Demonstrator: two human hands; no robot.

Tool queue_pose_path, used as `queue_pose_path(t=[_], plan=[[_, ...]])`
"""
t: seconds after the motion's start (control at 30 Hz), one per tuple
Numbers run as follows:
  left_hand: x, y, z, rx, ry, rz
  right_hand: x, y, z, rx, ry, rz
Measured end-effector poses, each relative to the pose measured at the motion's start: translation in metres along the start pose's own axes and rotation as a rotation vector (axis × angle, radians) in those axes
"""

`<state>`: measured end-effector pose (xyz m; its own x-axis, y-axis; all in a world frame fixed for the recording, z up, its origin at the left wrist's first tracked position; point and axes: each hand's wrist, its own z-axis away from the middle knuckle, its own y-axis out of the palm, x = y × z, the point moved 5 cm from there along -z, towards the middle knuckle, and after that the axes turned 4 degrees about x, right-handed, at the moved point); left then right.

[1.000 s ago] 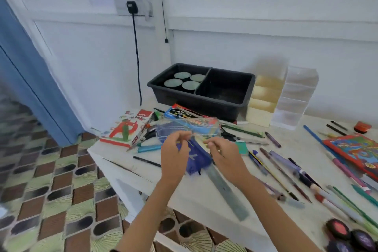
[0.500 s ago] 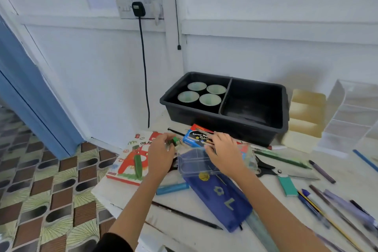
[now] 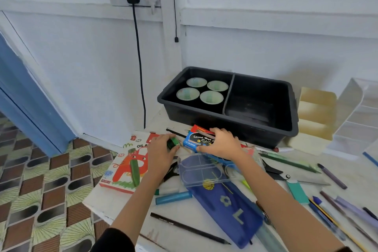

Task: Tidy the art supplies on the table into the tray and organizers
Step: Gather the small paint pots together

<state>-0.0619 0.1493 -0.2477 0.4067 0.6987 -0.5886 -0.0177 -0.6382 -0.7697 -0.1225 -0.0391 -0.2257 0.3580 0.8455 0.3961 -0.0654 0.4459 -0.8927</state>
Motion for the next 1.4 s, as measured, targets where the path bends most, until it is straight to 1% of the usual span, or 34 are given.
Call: queue_pose_path(t=[0.13, 0.3, 0.37, 0.47, 0.53, 0.6, 0.67, 0.8, 0.97, 1.07, 1.17, 1.3, 1.4], plan=[[0.0, -0.002, 0.003, -0.042, 0.002, 0.068, 0.0, -0.006, 0.001, 0.044, -0.057, 0.001], [0.0, -0.003, 0.007, -0.076, 0.01, 0.166, 0.002, -0.006, 0.005, 0.087, -0.175, 0.058], [-0.002, -0.006, 0.008, -0.098, 0.016, 0.196, 0.0, -0.008, 0.007, 0.04, -0.204, 0.049], [-0.006, -0.012, 0.009, -0.14, 0.014, 0.252, -0.008, -0.02, 0.015, -0.098, -0.246, -0.058], [-0.008, -0.014, 0.009, -0.147, 0.003, 0.281, -0.019, -0.031, 0.023, -0.159, -0.267, -0.118], [-0.01, -0.015, 0.01, -0.148, 0.003, 0.304, -0.031, -0.038, 0.03, -0.175, -0.264, -0.145], [-0.013, -0.014, 0.011, -0.14, -0.005, 0.319, -0.043, -0.039, 0.034, -0.155, -0.238, -0.142], [-0.023, -0.009, 0.012, -0.105, -0.017, 0.349, -0.067, -0.033, 0.04, -0.083, -0.1, -0.128], [-0.033, -0.011, 0.015, -0.098, 0.011, 0.389, -0.079, -0.027, 0.045, -0.064, 0.011, -0.048], [-0.037, -0.014, 0.016, -0.092, 0.023, 0.374, -0.081, -0.023, 0.046, -0.044, 0.016, -0.049], [-0.045, -0.016, 0.018, -0.078, 0.042, 0.387, -0.078, -0.023, 0.047, -0.037, -0.014, -0.13], [-0.071, -0.017, 0.025, -0.06, 0.098, 0.447, -0.073, -0.032, 0.058, -0.144, -0.052, -0.207], [-0.1, -0.009, 0.032, 0.014, 0.121, 0.537, -0.074, -0.04, 0.073, -0.203, -0.079, -0.253]])
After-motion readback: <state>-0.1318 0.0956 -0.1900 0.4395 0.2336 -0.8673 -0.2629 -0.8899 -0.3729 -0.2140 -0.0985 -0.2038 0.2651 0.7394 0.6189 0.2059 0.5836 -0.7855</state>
